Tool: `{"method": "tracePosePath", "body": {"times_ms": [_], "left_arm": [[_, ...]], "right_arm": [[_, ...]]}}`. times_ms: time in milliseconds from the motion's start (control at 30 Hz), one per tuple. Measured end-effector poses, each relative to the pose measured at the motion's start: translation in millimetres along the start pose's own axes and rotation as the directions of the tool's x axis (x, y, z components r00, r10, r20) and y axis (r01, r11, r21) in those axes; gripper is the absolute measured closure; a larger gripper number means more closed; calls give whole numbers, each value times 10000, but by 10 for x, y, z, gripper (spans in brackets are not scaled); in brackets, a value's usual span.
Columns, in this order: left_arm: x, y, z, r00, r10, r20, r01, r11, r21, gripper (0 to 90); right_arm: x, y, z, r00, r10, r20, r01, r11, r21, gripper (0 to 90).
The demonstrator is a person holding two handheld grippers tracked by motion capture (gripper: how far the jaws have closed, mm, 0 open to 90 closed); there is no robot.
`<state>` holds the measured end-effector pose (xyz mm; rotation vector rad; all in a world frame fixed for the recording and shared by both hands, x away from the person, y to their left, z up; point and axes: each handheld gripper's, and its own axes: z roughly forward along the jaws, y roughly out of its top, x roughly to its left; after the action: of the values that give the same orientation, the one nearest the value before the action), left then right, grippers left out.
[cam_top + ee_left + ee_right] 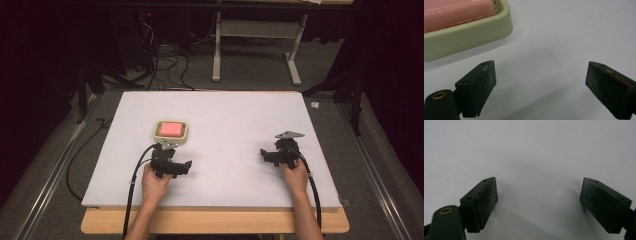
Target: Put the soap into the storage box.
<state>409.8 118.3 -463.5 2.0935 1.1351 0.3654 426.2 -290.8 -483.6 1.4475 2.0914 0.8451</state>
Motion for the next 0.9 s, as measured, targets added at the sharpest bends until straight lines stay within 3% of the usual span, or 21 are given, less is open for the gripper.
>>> {"method": "tracePosePath", "body": {"times_ms": [900], "left_arm": [[-3, -11, 166, 9992, 141, -384, -144, 9998, -96, 105]], "right_arm": [[-1, 0, 0, 10000, -19, -1, 19, 10000, -6, 153]]}}
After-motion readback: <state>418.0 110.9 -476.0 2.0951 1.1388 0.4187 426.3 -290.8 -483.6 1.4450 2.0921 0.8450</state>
